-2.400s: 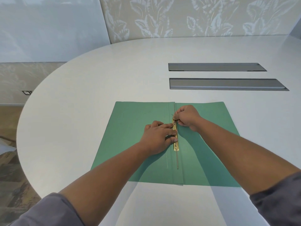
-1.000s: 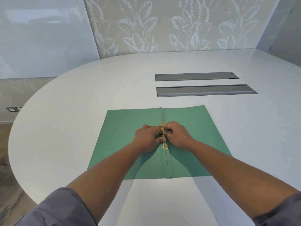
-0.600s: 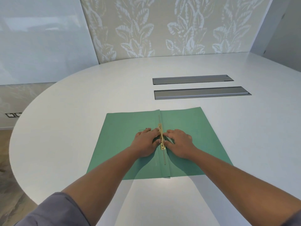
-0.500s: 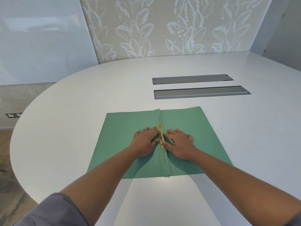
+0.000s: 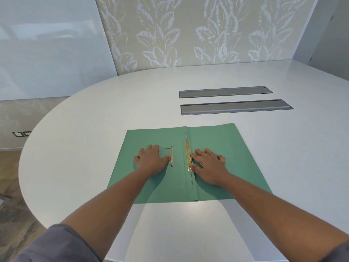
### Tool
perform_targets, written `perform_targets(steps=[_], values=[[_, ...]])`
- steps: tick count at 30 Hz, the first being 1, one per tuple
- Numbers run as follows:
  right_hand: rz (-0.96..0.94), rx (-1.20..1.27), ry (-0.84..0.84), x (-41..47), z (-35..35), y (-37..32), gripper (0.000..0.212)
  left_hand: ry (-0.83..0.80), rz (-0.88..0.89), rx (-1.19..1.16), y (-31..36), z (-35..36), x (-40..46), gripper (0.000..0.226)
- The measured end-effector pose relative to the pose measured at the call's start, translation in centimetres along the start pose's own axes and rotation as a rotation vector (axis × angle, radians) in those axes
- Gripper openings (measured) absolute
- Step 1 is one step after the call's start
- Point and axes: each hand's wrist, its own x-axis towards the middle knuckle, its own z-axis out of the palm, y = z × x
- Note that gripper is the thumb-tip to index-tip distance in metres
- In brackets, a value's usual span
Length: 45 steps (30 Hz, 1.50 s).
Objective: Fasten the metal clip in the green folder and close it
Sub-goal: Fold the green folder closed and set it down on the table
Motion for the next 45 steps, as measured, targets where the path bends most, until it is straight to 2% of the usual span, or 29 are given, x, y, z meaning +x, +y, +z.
perform_targets(steps=[10, 16, 20, 24, 27, 30, 33, 35, 38, 42, 45], values=[[-0.011, -0.023, 0.013, 0.4, 0.6, 0.4, 0.066, -0.068, -0.477, -0.196, -2.6, -3.6, 0.9, 0.093], [-0.019, -0.049, 0.022, 0.4, 0.8, 0.5, 0.066, -0.033, -0.568, -0.322, -4.5, -4.9, 2.0, 0.100], [-0.023, -0.054, 0.020, 0.4, 0.9, 0.6, 0.066, -0.003, -0.612, -0.578, -6.2, -5.8, 3.3, 0.097], [-0.024, -0.053, 0.019, 0.4, 0.9, 0.6, 0.066, 0.006, -0.563, -0.702, -7.6, -6.9, 4.4, 0.069], [-0.027, -0.051, 0.015, 0.4, 0.9, 0.6, 0.066, 0.049, -0.500, -0.596, -7.5, -9.0, 4.4, 0.046], [-0.028, -0.057, 0.018, 0.5, 0.9, 0.6, 0.066, 0.057, -0.386, -0.390, -5.6, -11.8, 3.5, 0.044], [-0.023, -0.067, 0.021, 0.6, 0.8, 0.6, 0.065, 0.032, -0.280, -0.241, -3.1, -14.5, 2.6, 0.051], [-0.019, -0.069, 0.014, 0.6, 0.7, 0.6, 0.066, 0.004, -0.199, -0.191, -1.8, -16.6, 1.9, 0.046], [-0.003, -0.054, -0.003, 0.7, 0.5, 0.5, 0.065, -0.022, -0.041, -0.329, 0.3, -19.2, 0.9, 0.022], [0.019, -0.032, -0.020, 0.7, 0.0, -0.2, 0.061, -0.100, 0.074, -0.645, 4.0, -20.9, -0.1, 0.025], [0.035, 0.053, -0.047, 0.7, -0.6, -1.1, 0.058, -0.131, 0.118, -0.764, 6.5, -20.7, -0.7, 0.017]])
